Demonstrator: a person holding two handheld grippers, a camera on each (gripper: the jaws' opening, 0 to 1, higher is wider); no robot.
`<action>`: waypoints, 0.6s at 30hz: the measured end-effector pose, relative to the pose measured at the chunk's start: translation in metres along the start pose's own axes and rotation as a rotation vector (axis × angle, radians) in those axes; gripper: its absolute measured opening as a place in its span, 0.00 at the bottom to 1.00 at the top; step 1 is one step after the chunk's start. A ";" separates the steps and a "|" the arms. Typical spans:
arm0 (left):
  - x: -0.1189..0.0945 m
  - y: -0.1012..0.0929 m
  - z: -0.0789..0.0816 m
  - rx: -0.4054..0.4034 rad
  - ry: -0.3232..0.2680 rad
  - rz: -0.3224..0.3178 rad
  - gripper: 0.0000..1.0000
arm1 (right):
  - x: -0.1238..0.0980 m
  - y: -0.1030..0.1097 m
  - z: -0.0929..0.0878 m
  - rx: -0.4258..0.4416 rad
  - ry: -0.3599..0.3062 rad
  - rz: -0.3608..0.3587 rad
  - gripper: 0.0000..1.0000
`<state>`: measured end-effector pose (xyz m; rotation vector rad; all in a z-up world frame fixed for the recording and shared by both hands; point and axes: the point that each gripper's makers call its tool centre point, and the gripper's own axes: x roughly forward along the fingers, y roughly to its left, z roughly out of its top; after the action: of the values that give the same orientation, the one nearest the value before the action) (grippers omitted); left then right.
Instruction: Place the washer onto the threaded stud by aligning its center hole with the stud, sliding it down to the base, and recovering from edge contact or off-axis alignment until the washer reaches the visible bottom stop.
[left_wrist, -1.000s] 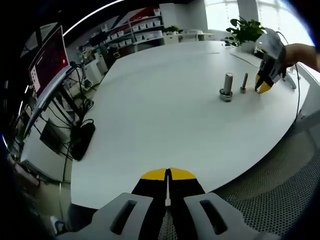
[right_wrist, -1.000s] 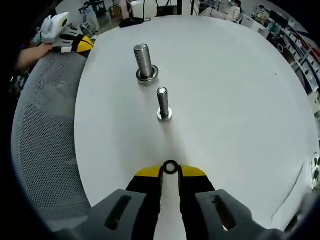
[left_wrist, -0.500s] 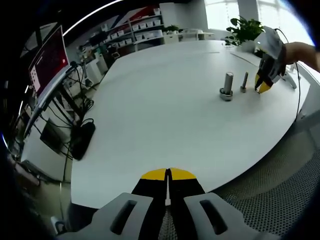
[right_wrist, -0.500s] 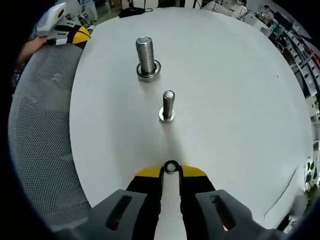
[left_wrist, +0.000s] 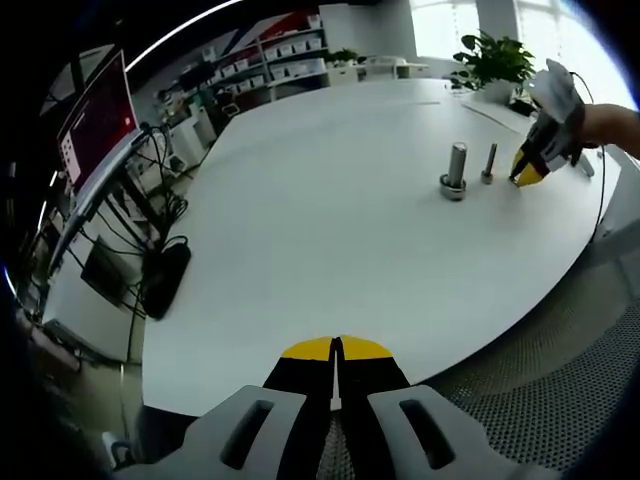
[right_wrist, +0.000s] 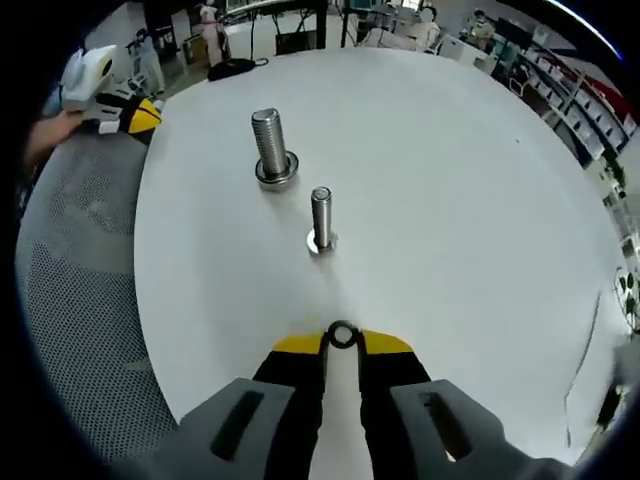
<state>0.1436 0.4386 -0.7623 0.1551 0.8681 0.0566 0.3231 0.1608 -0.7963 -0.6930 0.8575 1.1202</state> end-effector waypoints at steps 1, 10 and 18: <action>0.000 0.000 0.000 0.000 -0.001 0.000 0.00 | 0.002 0.002 0.004 0.022 -0.049 0.004 0.14; 0.000 0.000 0.001 0.000 -0.004 -0.001 0.00 | -0.006 0.005 0.014 0.073 -0.066 -0.015 0.13; -0.001 0.000 0.002 -0.002 -0.013 0.000 0.00 | -0.018 0.002 0.036 0.080 -0.110 -0.019 0.13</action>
<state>0.1447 0.4383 -0.7604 0.1536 0.8551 0.0558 0.3257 0.1827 -0.7628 -0.5678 0.7962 1.0907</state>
